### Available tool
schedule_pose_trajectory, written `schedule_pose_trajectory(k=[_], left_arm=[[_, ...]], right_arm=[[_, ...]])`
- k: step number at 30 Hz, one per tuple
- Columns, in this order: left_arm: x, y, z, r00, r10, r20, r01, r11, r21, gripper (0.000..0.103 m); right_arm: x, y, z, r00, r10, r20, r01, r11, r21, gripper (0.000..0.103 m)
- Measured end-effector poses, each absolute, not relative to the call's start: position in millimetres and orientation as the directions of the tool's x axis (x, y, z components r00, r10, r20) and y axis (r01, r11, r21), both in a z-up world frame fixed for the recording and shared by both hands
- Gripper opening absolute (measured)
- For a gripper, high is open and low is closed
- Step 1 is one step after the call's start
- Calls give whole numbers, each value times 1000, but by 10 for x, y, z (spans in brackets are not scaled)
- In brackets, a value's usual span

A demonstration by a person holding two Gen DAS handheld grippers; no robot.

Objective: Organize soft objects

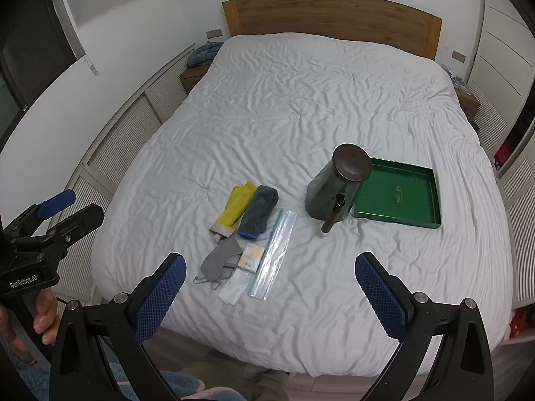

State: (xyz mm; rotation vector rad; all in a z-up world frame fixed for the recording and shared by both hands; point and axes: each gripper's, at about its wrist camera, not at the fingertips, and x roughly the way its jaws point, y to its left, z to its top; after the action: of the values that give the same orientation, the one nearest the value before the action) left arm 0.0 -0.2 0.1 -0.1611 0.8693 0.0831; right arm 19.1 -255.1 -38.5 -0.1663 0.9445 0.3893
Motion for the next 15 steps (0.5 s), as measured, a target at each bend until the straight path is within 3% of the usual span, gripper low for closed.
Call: schedule_pose_trajectory(k=[15], left_arm=[[-2, 2, -1, 637, -3, -771, -137, 984, -116, 102]], right_arm=[[211, -2563, -391, 522, 249, -816, -394, 919, 28, 103]])
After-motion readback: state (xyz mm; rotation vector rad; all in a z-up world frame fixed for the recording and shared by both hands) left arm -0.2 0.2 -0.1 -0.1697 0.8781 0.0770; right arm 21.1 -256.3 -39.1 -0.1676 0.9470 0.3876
